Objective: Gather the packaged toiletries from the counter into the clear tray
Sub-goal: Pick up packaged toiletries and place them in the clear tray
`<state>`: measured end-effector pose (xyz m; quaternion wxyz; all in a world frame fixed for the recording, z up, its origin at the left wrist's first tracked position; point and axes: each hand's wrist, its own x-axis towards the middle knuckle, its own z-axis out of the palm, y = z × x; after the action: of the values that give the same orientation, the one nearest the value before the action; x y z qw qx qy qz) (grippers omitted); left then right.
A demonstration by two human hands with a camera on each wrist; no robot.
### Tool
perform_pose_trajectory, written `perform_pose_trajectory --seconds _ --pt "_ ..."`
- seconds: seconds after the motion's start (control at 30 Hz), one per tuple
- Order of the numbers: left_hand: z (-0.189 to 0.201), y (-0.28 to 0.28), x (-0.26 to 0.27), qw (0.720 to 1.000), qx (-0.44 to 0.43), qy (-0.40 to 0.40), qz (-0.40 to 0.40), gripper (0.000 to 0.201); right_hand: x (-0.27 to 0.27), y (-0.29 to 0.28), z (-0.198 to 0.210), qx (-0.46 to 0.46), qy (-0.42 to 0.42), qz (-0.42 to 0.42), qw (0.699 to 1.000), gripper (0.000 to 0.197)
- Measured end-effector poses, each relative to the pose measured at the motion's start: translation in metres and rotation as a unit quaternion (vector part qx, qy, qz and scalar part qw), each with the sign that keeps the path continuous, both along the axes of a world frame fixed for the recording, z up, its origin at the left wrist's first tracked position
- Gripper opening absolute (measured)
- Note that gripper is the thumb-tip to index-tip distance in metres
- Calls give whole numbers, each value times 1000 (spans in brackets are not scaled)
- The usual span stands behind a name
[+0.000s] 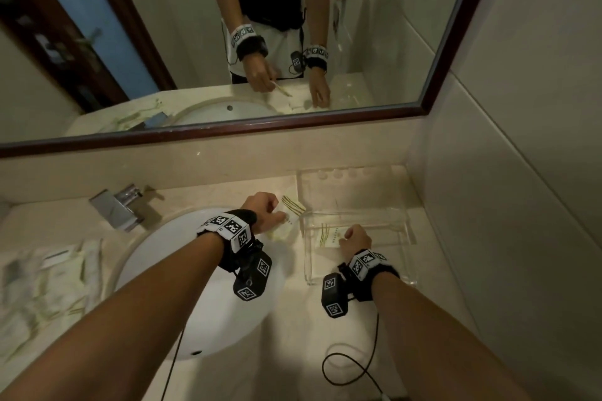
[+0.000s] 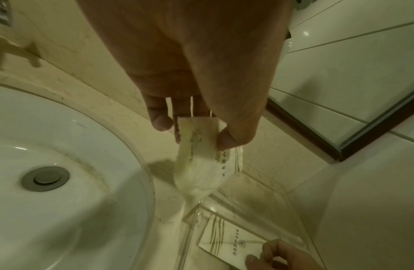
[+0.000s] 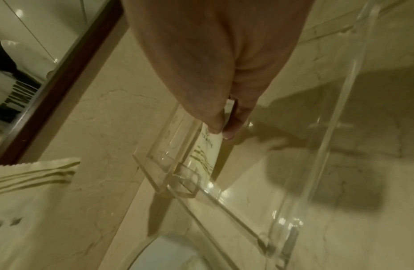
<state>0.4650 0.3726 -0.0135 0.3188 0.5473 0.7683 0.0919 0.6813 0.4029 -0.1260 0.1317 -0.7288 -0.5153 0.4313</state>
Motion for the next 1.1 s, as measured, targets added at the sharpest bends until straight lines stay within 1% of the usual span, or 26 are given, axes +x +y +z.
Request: perform_pose_trajectory --seconds 0.13,0.4,0.5,0.53,0.6,0.67,0.73,0.8,0.87,0.9,1.03,1.1 --pt "-4 1 -3 1000 -6 -3 2 20 -2 1 -1 27 -2 -13 1000 13" --pt "-8 3 -4 1000 -10 -3 11 19 -10 -1 -8 15 -15 36 999 11" --pt "-8 3 -1 1000 -10 -5 9 19 -8 2 -5 4 -39 49 998 9" --pt "-7 2 0 1000 -12 -7 9 19 -6 2 -4 2 -46 54 997 12" --pt "-6 3 2 1000 -15 -8 8 20 -1 3 -3 -4 -60 56 997 28" --pt "-5 2 5 1000 -13 -9 5 21 4 3 -1 -1 -67 51 996 35" --pt "-3 2 11 1000 -17 -9 0 22 10 5 2 3 -70 44 997 37" --pt "-4 1 17 999 -26 -17 -6 19 16 5 7 9 -67 44 997 30" --pt "-4 2 25 999 -38 -18 -15 14 21 5 13 26 -43 38 998 12" --pt "-6 2 28 999 -42 -17 -22 16 23 4 16 40 -21 34 998 6" --pt "-10 5 43 997 -56 -26 -36 21 31 6 28 94 89 73 989 9" --pt "-11 7 50 997 -55 -31 -38 22 36 7 35 109 110 88 984 7"
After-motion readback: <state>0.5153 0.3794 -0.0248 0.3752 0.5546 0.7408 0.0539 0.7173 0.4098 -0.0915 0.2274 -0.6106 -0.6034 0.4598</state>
